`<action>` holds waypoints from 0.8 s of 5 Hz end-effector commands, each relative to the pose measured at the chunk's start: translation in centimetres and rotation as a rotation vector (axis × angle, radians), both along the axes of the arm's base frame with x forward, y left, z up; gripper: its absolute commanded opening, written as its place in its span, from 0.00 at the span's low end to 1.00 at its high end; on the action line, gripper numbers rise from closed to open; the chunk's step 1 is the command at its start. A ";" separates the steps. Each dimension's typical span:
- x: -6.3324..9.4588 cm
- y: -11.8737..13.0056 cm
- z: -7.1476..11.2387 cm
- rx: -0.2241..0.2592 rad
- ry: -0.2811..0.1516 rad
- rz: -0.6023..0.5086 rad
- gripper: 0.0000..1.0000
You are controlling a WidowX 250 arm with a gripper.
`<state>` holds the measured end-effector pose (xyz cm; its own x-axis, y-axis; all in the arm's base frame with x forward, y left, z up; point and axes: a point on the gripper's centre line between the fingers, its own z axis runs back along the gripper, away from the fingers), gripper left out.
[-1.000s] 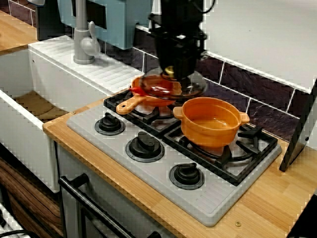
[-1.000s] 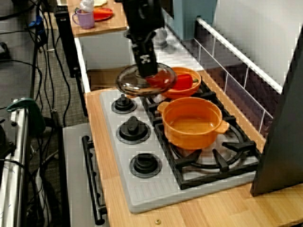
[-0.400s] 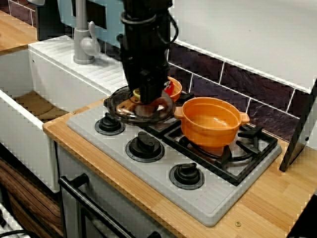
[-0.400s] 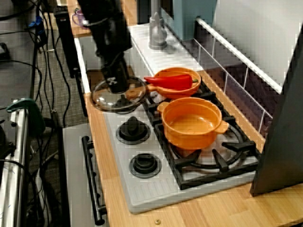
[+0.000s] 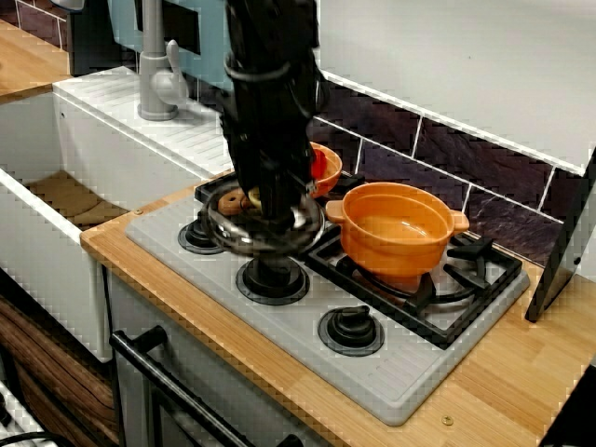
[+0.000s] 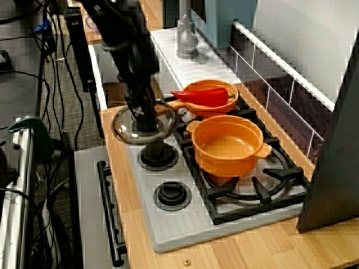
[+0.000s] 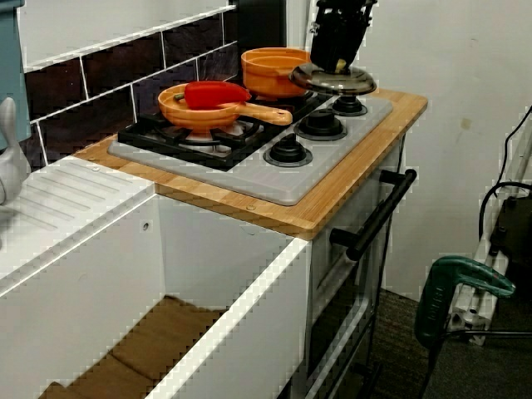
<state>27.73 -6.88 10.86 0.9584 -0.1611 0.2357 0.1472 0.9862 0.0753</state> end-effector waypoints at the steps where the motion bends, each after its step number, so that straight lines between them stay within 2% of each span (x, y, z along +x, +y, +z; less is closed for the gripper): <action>1: 2.3 0.2 -0.4 0.011 -0.027 0.016 0.00; 3: 3.1 0.0 -1.0 0.007 -0.018 0.037 0.00; 4: 3.0 -0.6 -1.3 0.014 -0.017 0.032 0.00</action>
<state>30.12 -7.53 8.21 0.9693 -0.1298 0.2089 0.1120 0.9891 0.0952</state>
